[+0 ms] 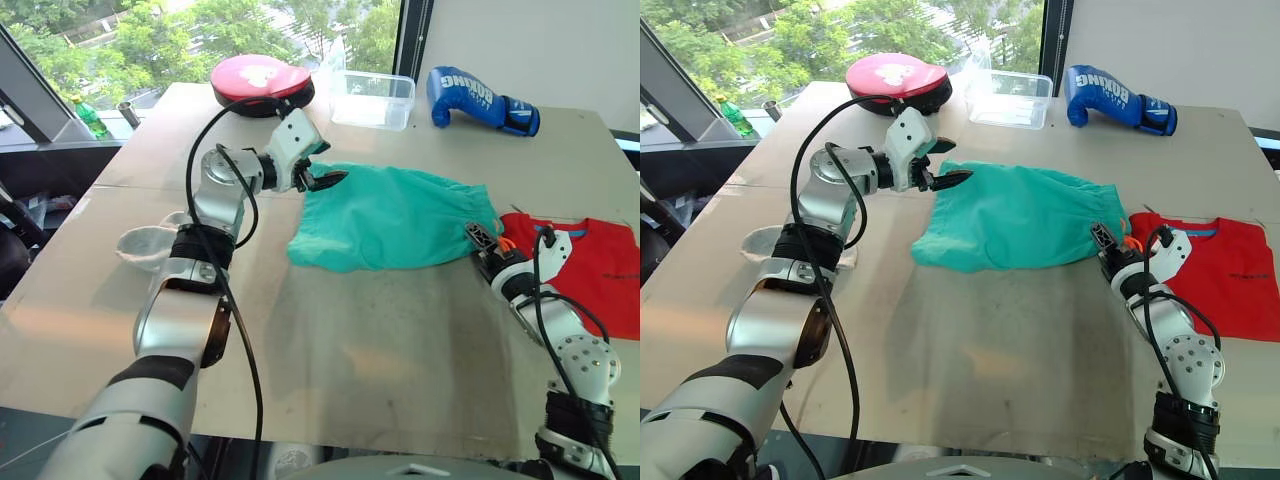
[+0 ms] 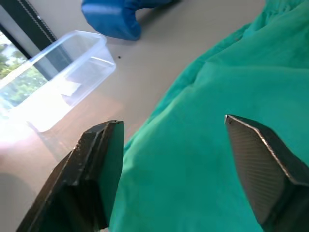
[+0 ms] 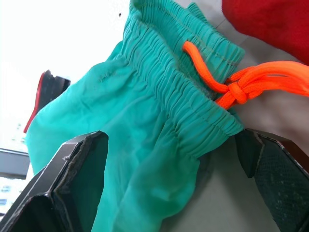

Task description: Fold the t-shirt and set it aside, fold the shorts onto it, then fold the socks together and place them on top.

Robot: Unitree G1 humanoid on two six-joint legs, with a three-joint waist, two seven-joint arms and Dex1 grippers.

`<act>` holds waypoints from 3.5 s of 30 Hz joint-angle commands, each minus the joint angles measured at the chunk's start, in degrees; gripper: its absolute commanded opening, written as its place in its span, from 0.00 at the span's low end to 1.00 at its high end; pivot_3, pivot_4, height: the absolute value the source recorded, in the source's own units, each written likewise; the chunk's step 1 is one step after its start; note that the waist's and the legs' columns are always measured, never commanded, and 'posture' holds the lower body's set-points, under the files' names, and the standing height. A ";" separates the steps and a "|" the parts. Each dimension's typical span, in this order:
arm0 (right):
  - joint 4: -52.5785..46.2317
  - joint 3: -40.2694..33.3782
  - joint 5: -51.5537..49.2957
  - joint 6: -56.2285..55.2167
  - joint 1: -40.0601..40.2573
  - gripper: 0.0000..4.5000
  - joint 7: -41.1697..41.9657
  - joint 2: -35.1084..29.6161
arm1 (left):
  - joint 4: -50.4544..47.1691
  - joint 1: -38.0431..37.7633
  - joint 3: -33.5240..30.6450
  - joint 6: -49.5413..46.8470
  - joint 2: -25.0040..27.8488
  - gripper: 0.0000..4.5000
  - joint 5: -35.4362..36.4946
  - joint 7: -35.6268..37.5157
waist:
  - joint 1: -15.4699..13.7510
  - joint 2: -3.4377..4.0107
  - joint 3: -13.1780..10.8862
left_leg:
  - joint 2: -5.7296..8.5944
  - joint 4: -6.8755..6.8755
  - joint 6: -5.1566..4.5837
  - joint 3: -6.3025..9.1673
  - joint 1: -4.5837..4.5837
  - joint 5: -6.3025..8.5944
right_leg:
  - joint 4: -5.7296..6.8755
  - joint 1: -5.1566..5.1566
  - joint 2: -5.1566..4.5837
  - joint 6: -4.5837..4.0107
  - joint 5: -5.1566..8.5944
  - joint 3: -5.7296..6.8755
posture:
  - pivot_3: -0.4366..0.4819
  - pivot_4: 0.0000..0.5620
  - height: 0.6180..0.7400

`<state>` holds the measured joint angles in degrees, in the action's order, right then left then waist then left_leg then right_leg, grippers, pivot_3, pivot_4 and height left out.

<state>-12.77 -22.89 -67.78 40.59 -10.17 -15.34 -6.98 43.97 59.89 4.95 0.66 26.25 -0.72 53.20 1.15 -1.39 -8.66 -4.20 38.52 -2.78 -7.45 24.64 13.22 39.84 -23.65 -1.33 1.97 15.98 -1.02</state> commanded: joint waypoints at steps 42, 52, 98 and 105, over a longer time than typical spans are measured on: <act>-7.90 46.72 57.47 -10.51 -22.09 0.01 35.07 -20.80 | -36.04 -11.81 -4.63 -22.39 15.95 0.75 16.52 14.67 | 1.08 0.14 -0.08 | -0.02 -0.06 0.25 0.04 0.06 -0.15 | 0.00 -0.16 0.21 -0.02 0.02 -0.05 | 0.48 0.27 0.96; 16.69 60.27 68.68 -21.06 -32.75 0.01 51.77 -11.92 | -40.05 -14.83 -6.29 -25.66 18.72 0.75 19.69 15.14 | 0.88 0.05 -0.12 | -0.05 -0.05 0.38 -0.01 0.21 -0.22 | -0.02 -0.31 0.13 -0.02 0.02 -0.04 | 0.48 0.27 0.96; 50.49 13.23 36.74 10.83 -41.85 0.82 52.72 -2.37 | -9.74 -17.87 2.96 -6.09 6.18 0.75 4.89 8.58 | 1.31 0.05 -0.07 | -0.08 -0.14 0.33 -0.11 0.11 -0.19 | 0.11 -0.33 0.17 -0.04 -0.02 -0.07 | 0.48 0.27 0.96; 46.42 13.70 36.71 12.74 -40.59 0.10 53.45 -3.60 | -11.42 -18.35 2.56 -6.84 6.13 0.75 5.19 8.68 | 1.25 0.05 -0.08 | -0.08 -0.17 0.37 -0.13 0.14 -0.21 | 0.06 -0.34 0.11 -0.04 -0.01 -0.07 | 0.48 0.27 0.96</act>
<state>37.50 -9.18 -30.29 52.65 -50.65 37.12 -9.82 34.22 42.33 8.17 -5.85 31.86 4.52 61.98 2.40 -1.34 -8.74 -4.29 38.35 -2.41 -7.57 24.78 13.01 39.90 -23.99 -1.23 1.93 15.97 -1.08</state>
